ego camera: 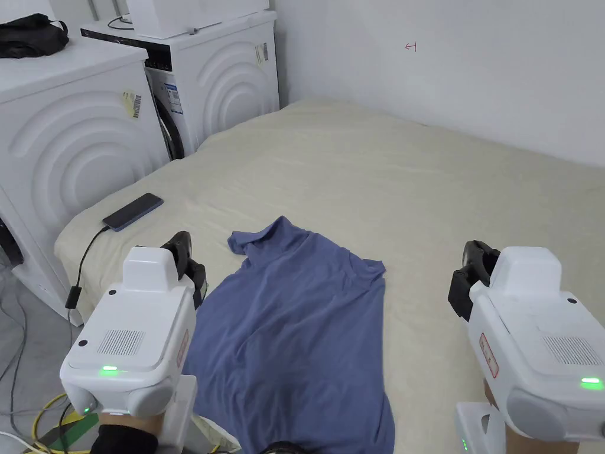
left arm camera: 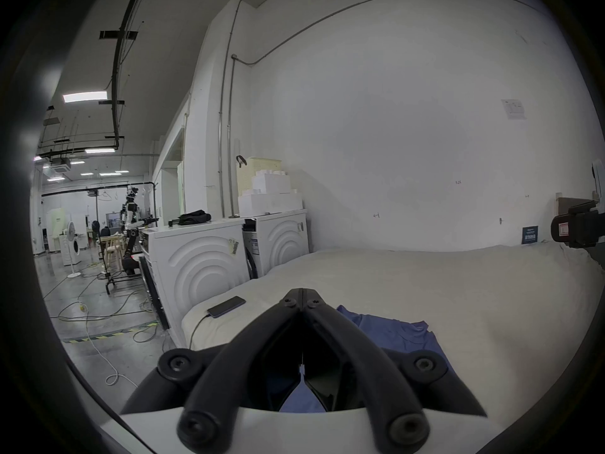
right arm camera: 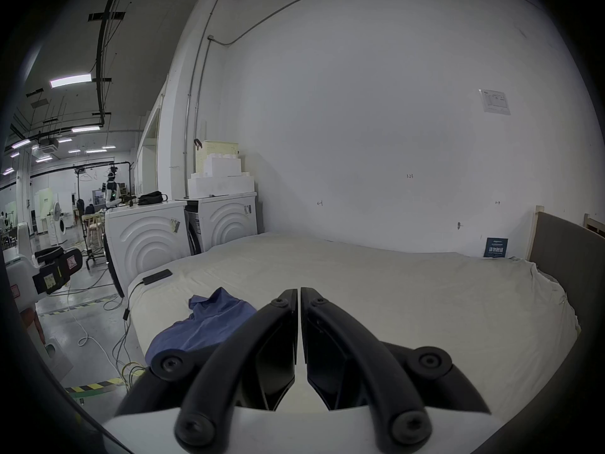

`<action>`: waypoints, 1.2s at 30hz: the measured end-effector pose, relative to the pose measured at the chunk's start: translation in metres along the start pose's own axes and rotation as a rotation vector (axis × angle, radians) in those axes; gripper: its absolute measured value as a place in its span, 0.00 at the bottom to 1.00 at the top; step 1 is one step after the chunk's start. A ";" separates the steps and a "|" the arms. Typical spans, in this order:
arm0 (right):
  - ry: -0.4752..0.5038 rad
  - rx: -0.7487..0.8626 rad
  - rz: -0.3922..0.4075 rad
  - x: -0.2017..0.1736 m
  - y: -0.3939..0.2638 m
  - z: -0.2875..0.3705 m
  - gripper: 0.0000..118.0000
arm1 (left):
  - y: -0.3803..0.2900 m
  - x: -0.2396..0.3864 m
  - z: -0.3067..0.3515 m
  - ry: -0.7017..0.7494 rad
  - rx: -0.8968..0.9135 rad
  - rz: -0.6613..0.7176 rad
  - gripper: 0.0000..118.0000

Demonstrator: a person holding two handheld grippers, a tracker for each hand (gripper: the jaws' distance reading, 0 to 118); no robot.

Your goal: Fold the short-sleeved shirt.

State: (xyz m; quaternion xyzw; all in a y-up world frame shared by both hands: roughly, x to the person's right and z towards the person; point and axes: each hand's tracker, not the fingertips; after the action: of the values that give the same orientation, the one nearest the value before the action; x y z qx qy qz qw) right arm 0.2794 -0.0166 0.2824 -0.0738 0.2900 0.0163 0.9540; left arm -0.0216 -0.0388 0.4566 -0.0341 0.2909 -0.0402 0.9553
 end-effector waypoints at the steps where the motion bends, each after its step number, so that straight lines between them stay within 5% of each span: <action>1: -0.002 -0.002 0.001 0.001 0.000 -0.001 0.02 | 0.000 0.002 -0.004 -0.012 -0.008 0.003 0.00; 10: -0.022 -0.026 0.018 0.012 -0.004 -0.021 0.02 | -0.022 0.025 -0.071 -0.124 -0.170 0.019 0.00; 18: -0.054 -0.079 0.023 0.032 -0.019 -0.045 0.02 | -0.069 0.056 -0.161 -0.217 -0.545 0.017 0.01; 21: -0.069 -0.106 0.023 0.041 -0.027 -0.054 0.02 | -0.090 0.069 -0.188 -0.227 -0.681 0.023 0.22; 23: -0.079 -0.122 0.019 0.046 -0.033 -0.058 0.02 | -0.103 0.076 -0.203 -0.230 -0.772 0.034 0.62; 25: -0.089 -0.137 0.015 0.053 -0.040 -0.062 0.02 | -0.114 0.083 -0.211 -0.232 -0.848 0.044 0.87; 26: -0.095 -0.147 0.012 0.056 -0.043 -0.063 0.02 | -0.121 0.086 -0.216 -0.237 -0.878 0.050 0.90; 32: -0.124 -0.192 0.006 0.072 -0.058 -0.064 0.02 | -0.149 0.107 -0.232 -0.249 -0.978 0.024 0.90; 36: -0.143 -0.210 0.000 0.082 -0.063 -0.061 0.02 | -0.153 0.120 -0.229 -0.240 -1.023 -0.031 0.72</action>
State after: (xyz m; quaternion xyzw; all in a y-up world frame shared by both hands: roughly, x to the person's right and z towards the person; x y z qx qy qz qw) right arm 0.3186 -0.0890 0.1956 -0.1718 0.2180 0.0519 0.9593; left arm -0.0589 -0.2124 0.2137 -0.5049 0.1611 0.0971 0.8424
